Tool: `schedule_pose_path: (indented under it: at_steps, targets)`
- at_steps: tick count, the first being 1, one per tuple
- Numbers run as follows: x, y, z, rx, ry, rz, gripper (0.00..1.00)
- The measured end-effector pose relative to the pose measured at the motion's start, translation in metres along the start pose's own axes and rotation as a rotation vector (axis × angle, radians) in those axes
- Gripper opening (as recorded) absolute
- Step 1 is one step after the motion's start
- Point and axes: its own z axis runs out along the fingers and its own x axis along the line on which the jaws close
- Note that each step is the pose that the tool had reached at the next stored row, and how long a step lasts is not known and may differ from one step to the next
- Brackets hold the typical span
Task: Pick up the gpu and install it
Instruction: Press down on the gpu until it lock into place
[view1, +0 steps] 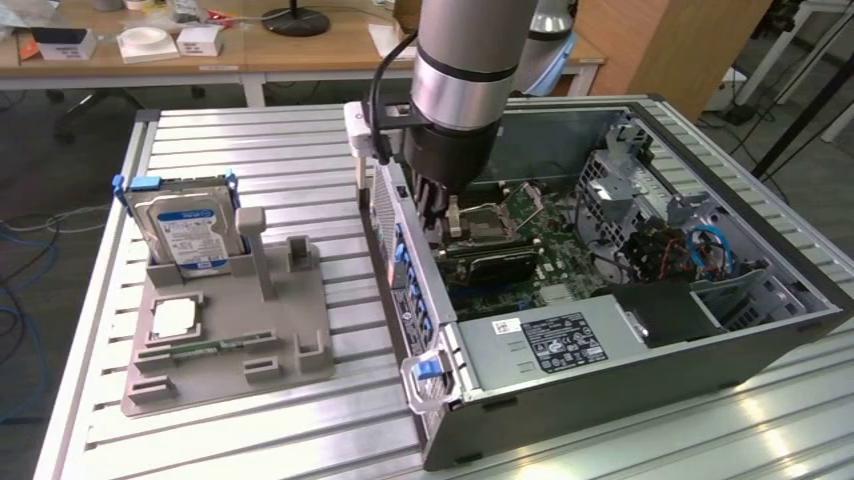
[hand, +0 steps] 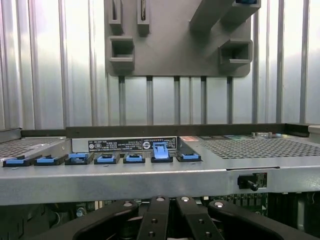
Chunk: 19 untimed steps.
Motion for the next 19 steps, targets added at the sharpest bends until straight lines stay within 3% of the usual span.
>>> schedule_pose_path:
  at_steps: [10, 12, 14, 16, 19]
  targets:
    - [0.0, -0.001, 0.0018, 0.0064, 0.0044, 0.0, 0.11]
    - [0.0, -0.0024, 0.0014, 0.0078, 0.0017, -0.001, 0.11]
    - [0.0, -0.0035, 0.0002, 0.0129, -0.0084, -0.001, 0.11]
    - [0.0, -0.0034, -0.0091, 0.0104, -0.0056, 0.0, 0.11]
    - [0.0, -0.0035, -0.0117, 0.011, -0.0065, -0.001, 0.11]
